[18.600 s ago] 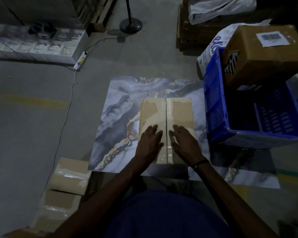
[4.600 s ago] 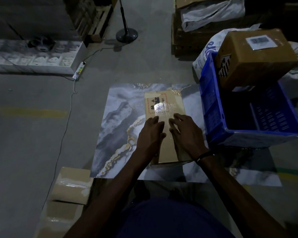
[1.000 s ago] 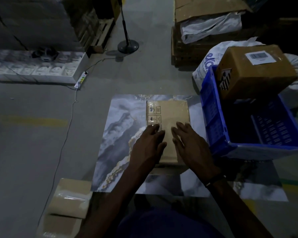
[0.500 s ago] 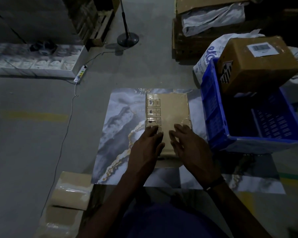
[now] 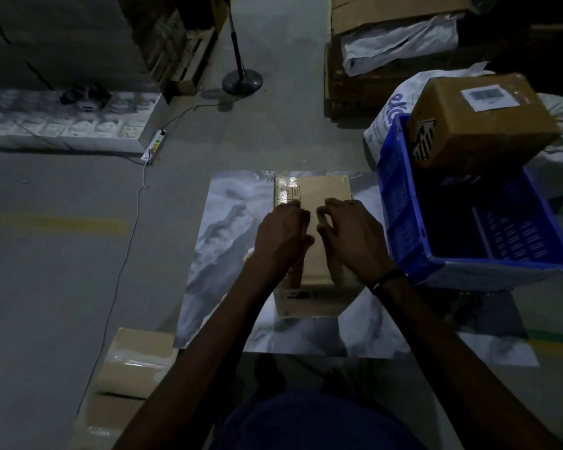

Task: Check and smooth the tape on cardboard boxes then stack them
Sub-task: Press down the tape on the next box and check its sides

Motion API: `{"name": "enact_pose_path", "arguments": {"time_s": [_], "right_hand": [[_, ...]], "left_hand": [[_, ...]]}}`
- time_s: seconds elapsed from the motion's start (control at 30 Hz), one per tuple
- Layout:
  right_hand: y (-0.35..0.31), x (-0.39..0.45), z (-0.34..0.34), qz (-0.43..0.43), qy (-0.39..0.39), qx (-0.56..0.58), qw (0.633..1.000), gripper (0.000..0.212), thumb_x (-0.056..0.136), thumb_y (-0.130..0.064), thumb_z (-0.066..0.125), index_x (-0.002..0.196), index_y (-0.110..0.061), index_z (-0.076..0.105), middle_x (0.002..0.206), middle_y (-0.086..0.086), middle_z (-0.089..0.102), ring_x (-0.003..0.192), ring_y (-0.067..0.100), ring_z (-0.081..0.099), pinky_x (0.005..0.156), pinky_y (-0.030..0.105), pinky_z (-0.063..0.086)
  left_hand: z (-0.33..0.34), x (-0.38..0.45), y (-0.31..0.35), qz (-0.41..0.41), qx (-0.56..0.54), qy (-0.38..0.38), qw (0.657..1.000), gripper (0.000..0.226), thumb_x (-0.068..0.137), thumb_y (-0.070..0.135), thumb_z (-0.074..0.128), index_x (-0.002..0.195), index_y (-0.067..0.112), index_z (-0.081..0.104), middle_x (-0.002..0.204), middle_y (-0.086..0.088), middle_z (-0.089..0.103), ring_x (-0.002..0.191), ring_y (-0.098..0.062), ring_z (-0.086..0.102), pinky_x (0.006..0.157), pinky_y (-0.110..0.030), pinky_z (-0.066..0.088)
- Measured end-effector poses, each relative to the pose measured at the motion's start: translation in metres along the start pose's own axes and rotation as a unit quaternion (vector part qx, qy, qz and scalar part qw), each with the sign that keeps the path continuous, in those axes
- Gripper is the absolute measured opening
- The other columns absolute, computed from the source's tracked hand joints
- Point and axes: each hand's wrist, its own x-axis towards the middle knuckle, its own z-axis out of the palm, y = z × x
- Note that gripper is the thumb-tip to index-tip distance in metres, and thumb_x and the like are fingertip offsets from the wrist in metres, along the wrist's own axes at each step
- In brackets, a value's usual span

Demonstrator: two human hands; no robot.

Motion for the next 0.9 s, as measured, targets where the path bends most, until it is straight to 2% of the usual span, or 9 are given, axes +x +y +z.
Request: {"name": "enact_pose_path", "arguments": {"time_s": [0.1,0.23,0.33,0.43,0.53,0.63,0.73,0.8,0.9], "right_hand": [[0.002,0.001,0.002,0.006,0.009,0.019,1.000,0.033,0.095,-0.028,0.068,0.125,-0.015,0.068,0.130,0.006,0.066,0.119,0.026,0.061,0.095,0.043,0.052],[0.007,-0.011,-0.001,-0.001,0.005,0.024,1.000,0.041,0.096,-0.043,0.056,0.130,-0.022,0.065,0.137,0.000,0.063,0.124,0.017,0.059,0.103,0.034,0.048],[0.003,-0.031,-0.004,0.002,-0.018,0.022,1.000,0.051,0.091,-0.056,0.042,0.126,-0.027,0.067,0.133,-0.005,0.065,0.123,0.014,0.059,0.104,0.035,0.049],[-0.002,-0.049,-0.002,0.006,-0.021,0.012,1.000,0.036,0.094,-0.044,0.060,0.123,-0.026,0.070,0.139,-0.003,0.062,0.131,0.017,0.054,0.108,0.035,0.043],[-0.003,-0.059,0.000,0.012,0.008,0.024,1.000,0.034,0.096,-0.033,0.068,0.129,-0.023,0.068,0.145,-0.002,0.058,0.138,0.017,0.046,0.110,0.028,0.032],[-0.001,-0.066,0.001,0.008,0.028,0.058,0.998,0.035,0.098,-0.033,0.065,0.131,-0.021,0.067,0.148,0.000,0.056,0.143,0.018,0.040,0.114,0.030,0.029],[-0.001,-0.081,-0.002,0.014,0.076,0.129,0.989,0.033,0.096,-0.033,0.064,0.126,-0.019,0.069,0.149,0.002,0.053,0.142,0.016,0.040,0.118,0.034,0.031],[0.001,-0.096,0.001,0.013,0.114,0.160,0.980,0.039,0.094,-0.041,0.062,0.126,-0.018,0.068,0.150,-0.003,0.050,0.138,0.004,0.039,0.115,0.036,0.040],[0.007,-0.118,0.006,0.042,0.115,0.207,0.971,0.046,0.093,-0.047,0.064,0.132,-0.022,0.066,0.156,-0.011,0.037,0.133,-0.014,0.035,0.101,0.003,0.035]], "left_hand": [[-0.002,-0.002,0.001,0.006,-0.007,-0.002,1.000,0.033,0.088,0.028,0.078,0.112,0.006,0.072,0.136,-0.012,0.060,0.118,-0.028,0.060,0.092,-0.034,0.048],[0.004,-0.018,-0.005,0.002,-0.048,0.016,0.999,0.030,0.089,0.030,0.076,0.112,0.011,0.071,0.143,-0.008,0.057,0.121,-0.025,0.057,0.095,-0.030,0.043],[0.011,-0.038,-0.012,0.002,-0.064,0.036,0.997,0.036,0.085,0.031,0.079,0.118,0.018,0.073,0.144,-0.004,0.058,0.121,-0.023,0.060,0.101,-0.034,0.046],[0.019,-0.053,-0.015,0.019,-0.070,0.034,0.997,0.013,0.085,0.034,0.076,0.090,0.022,0.071,0.113,0.002,0.067,0.094,-0.015,0.065,0.083,-0.036,0.058],[0.029,-0.059,-0.018,0.036,-0.091,0.035,0.995,0.012,0.090,0.031,0.070,0.091,0.019,0.070,0.110,0.005,0.063,0.085,-0.012,0.063,0.073,-0.039,0.058],[0.035,-0.067,-0.020,0.045,-0.128,0.073,0.988,0.018,0.094,0.028,0.069,0.104,0.013,0.074,0.129,0.000,0.063,0.104,-0.015,0.064,0.085,-0.036,0.057],[0.039,-0.089,-0.021,0.021,-0.202,0.127,0.971,0.027,0.097,0.028,0.070,0.119,0.013,0.074,0.152,0.003,0.050,0.125,-0.008,0.056,0.095,-0.010,0.046],[0.046,-0.107,-0.025,0.017,-0.248,0.150,0.957,0.031,0.095,0.031,0.072,0.123,0.016,0.073,0.158,0.005,0.043,0.127,-0.005,0.056,0.095,-0.006,0.044],[0.060,-0.127,-0.032,0.016,-0.250,0.163,0.954,0.044,0.090,0.042,0.074,0.130,0.025,0.069,0.165,0.006,0.032,0.140,0.004,0.041,0.107,-0.011,0.039]]}}
